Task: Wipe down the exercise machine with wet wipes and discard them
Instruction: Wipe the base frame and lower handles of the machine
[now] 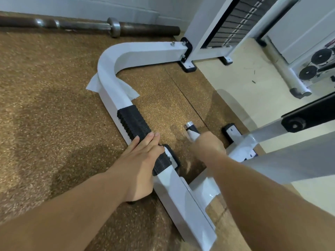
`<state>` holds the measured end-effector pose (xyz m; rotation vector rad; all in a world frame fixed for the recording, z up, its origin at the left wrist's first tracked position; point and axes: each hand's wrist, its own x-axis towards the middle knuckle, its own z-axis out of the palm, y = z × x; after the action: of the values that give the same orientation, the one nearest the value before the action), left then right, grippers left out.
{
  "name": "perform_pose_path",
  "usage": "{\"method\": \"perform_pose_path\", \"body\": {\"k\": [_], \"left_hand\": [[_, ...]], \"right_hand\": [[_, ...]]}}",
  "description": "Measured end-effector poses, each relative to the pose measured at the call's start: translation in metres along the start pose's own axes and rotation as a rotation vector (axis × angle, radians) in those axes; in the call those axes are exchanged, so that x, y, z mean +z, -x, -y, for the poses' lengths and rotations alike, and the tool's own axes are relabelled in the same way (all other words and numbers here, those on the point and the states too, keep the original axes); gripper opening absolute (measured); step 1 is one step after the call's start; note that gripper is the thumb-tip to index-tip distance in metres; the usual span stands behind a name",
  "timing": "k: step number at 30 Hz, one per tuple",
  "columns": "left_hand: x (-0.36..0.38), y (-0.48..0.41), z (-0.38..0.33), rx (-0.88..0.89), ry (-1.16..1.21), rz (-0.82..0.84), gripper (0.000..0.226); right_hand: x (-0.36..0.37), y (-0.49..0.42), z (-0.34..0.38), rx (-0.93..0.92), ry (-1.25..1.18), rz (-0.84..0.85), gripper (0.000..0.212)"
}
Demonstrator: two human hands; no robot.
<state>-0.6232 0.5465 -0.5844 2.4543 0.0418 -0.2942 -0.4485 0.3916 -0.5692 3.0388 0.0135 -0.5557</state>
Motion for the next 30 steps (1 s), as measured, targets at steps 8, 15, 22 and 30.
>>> {"method": "perform_pose_path", "body": {"k": [8, 15, 22, 30], "left_hand": [[-0.001, -0.001, 0.001, -0.005, -0.003, 0.009, 0.077], [-0.004, 0.002, -0.004, -0.014, -0.035, 0.025, 0.076], [-0.005, 0.000, -0.004, -0.023, 0.003, 0.040, 0.076], [-0.005, -0.001, -0.005, -0.042, -0.041, 0.050, 0.079]], "right_hand": [[-0.001, -0.006, -0.001, 0.044, -0.122, 0.121, 0.018], [0.040, 0.024, -0.003, -0.125, 0.181, -0.387, 0.051], [0.004, 0.009, -0.007, -0.103, -0.674, -0.133, 0.055], [-0.021, 0.003, 0.001, -0.129, -0.174, -0.073, 0.076]]}}
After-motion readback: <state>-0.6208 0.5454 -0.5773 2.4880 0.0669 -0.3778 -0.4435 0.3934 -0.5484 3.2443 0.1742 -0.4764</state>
